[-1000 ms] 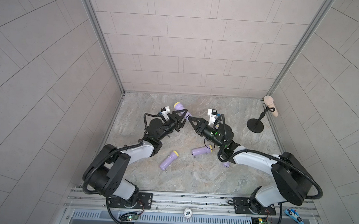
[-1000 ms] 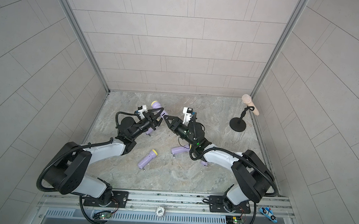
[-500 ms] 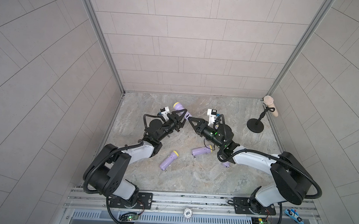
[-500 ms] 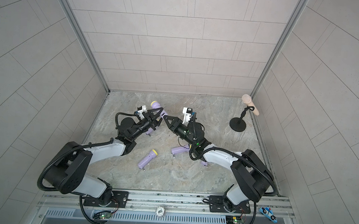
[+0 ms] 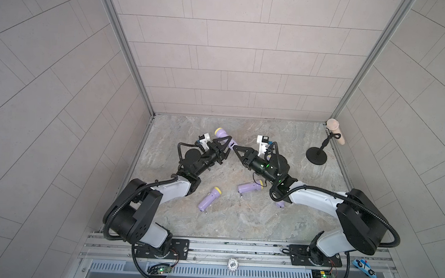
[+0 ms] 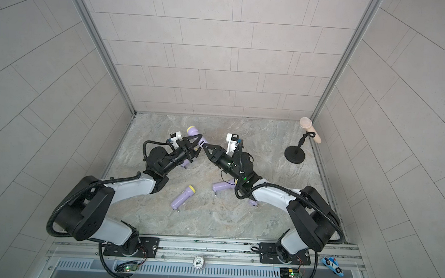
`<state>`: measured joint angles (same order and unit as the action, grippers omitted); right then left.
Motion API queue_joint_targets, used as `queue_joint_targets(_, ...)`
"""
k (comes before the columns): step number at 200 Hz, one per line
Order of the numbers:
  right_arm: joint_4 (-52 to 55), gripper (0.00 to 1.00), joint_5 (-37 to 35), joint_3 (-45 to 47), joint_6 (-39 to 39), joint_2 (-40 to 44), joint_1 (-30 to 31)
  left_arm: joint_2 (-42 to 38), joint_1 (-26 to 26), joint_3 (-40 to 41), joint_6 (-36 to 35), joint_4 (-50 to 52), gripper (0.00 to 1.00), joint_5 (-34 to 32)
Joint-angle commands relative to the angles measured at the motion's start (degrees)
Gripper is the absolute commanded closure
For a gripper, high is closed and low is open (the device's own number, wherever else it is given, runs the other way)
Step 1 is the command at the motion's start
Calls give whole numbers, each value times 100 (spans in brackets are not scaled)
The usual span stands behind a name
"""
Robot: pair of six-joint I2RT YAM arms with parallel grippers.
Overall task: Close the plug at the bottom of the flashlight
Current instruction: Close the plug of the flashlight.
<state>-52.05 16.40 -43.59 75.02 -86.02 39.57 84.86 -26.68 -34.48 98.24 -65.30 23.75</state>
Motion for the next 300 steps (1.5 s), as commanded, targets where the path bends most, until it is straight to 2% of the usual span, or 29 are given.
queue_joint_targets(1, -159, 61, -123, 18, -32, 235, -46, -123, -83, 82, 164, -299, 100, 192)
queue_joint_targets(145, -270, 66, -15, -96, 82, 44, -37, 26, -254, 56, 212, -519, 100, 167)
queue_joint_targets(300, -134, 66, 83, -292, 25, -178, 41, 78, -439, 64, 244, -695, 100, 77)
